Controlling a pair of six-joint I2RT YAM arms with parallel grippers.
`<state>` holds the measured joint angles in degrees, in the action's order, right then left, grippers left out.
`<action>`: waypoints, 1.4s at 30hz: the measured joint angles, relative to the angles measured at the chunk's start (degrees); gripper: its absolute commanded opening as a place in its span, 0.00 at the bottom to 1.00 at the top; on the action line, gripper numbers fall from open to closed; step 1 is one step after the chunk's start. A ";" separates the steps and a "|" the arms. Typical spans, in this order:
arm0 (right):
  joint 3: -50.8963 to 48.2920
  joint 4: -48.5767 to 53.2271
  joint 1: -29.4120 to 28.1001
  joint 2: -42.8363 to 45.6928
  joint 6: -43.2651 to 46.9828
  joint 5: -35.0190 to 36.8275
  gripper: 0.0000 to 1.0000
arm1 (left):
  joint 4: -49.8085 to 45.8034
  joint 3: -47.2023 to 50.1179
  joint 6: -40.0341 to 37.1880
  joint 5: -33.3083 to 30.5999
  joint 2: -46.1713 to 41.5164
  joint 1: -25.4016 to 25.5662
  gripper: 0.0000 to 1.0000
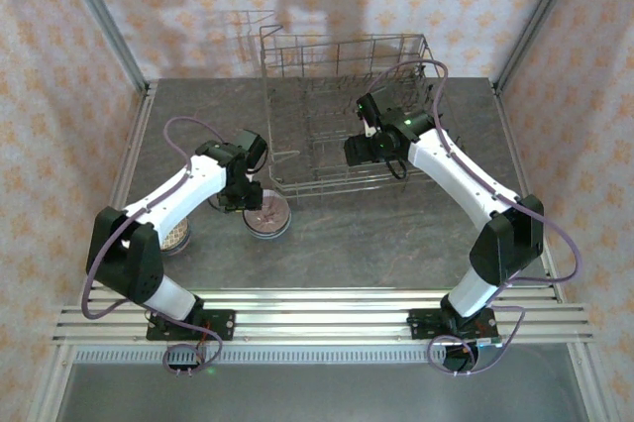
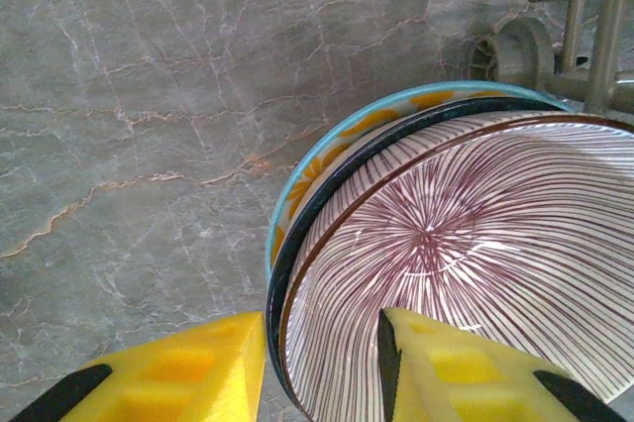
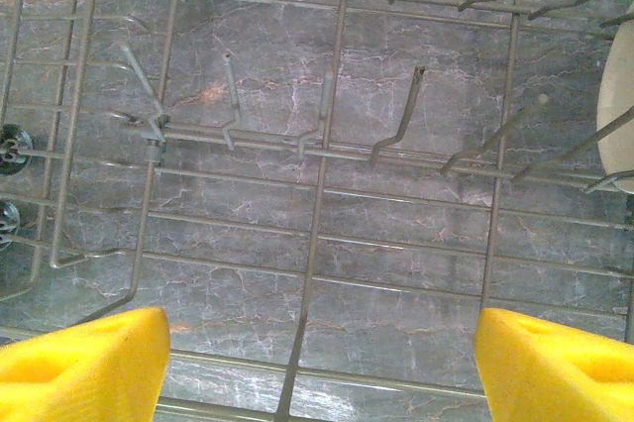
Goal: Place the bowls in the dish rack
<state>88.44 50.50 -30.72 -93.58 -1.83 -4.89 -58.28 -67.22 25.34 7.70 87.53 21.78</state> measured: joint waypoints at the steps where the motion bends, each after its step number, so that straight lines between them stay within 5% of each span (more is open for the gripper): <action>1: -0.02 0.00 0.00 0.00 0.00 -0.09 0.80 | 0.22 0.00 -0.17 0.07 0.17 0.00 0.36; 15: -0.15 -0.04 0.00 0.00 -0.04 -0.17 0.79 | 1.22 0.31 -1.70 0.72 1.36 -0.02 0.00; 28: -0.04 -0.44 -1.64 0.09 -0.72 -1.97 0.76 | 2.10 2.12 -0.74 2.36 -5.77 0.00 0.00; 42: 0.72 -0.87 -9.51 1.88 -0.20 -4.61 0.69 | 3.48 4.04 0.79 2.40 -8.09 0.00 0.00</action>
<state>89.17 49.63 -40.23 -91.70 -2.02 -9.50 -54.81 -63.18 26.13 10.11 79.44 21.78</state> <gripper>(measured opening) 0.699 0.049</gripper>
